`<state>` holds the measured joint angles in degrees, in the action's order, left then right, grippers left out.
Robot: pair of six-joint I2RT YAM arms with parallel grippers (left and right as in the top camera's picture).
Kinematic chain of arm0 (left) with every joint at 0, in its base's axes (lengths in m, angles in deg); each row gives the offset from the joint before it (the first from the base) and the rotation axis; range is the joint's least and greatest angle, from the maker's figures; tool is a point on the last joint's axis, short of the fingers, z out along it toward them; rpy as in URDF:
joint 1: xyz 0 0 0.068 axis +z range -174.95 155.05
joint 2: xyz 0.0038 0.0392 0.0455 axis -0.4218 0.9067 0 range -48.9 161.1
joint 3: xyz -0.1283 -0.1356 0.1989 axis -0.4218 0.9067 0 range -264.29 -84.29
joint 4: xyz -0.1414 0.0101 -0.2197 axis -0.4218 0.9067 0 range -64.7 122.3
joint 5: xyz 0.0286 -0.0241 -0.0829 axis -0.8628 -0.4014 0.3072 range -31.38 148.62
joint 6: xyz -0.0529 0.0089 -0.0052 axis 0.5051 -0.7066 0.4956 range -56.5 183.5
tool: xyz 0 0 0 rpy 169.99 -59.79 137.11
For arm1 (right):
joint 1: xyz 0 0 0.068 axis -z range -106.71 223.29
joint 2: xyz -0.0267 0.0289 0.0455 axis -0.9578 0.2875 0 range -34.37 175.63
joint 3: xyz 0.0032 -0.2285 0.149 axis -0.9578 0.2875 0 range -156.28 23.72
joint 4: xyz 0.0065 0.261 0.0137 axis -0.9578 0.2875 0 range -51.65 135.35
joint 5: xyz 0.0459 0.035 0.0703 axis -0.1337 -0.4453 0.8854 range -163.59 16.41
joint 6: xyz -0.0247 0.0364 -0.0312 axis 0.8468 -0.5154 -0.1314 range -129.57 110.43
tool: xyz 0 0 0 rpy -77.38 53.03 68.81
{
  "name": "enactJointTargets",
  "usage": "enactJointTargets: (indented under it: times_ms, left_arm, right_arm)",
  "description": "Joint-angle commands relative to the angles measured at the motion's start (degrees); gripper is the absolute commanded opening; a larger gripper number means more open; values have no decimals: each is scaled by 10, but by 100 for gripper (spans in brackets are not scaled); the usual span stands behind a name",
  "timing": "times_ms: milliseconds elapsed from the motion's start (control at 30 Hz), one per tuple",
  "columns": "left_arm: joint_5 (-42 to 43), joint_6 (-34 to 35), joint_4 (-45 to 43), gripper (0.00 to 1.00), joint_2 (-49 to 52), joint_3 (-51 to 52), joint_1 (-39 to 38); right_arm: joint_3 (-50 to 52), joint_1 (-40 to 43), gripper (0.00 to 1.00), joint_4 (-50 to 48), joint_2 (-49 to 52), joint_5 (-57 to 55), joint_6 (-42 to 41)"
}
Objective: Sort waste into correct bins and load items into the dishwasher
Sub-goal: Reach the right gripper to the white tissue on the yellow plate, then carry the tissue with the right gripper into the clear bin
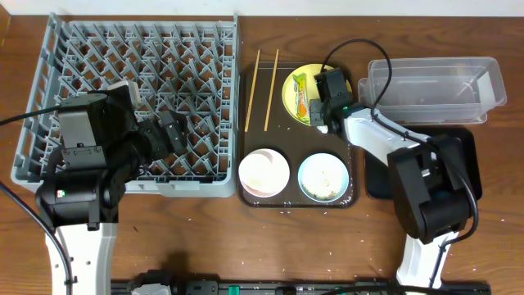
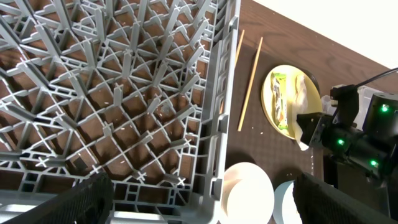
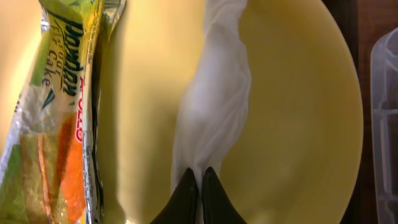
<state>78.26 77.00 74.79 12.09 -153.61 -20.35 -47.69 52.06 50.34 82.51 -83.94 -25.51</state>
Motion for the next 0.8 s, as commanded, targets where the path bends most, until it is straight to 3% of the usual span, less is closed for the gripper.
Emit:
enactJointTargets:
  times_ms: [0,200,300,500,633,700,733,767]
  left_arm:
    - [9,-5,0,93,0,-10,-1]
    - [9,-5,0,93,0,-10,-1]
    - [9,-5,0,93,0,-10,-1]
    - [9,-5,0,93,0,-10,-1]
    - [9,-5,0,93,0,-10,-1]
    - [9,-5,0,93,0,-10,-1]
    - [9,-5,0,93,0,-10,-1]
    - [9,-5,0,93,0,-10,-1]
  right_arm:
    - [-3,7,1,9,-40,38,-14]
    - [-3,8,1,29,-185,36,-16]
    - [-3,38,1,70,-239,-60,-112]
    - [-2,164,1,102,-199,-74,-268]
    - [-2,228,2,70,-148,-57,-288]
    - [-3,240,13,44,-139,-15,-261]
    - [-3,244,39,30,-144,47,-208]
    - [-3,244,48,32,-152,67,-197]
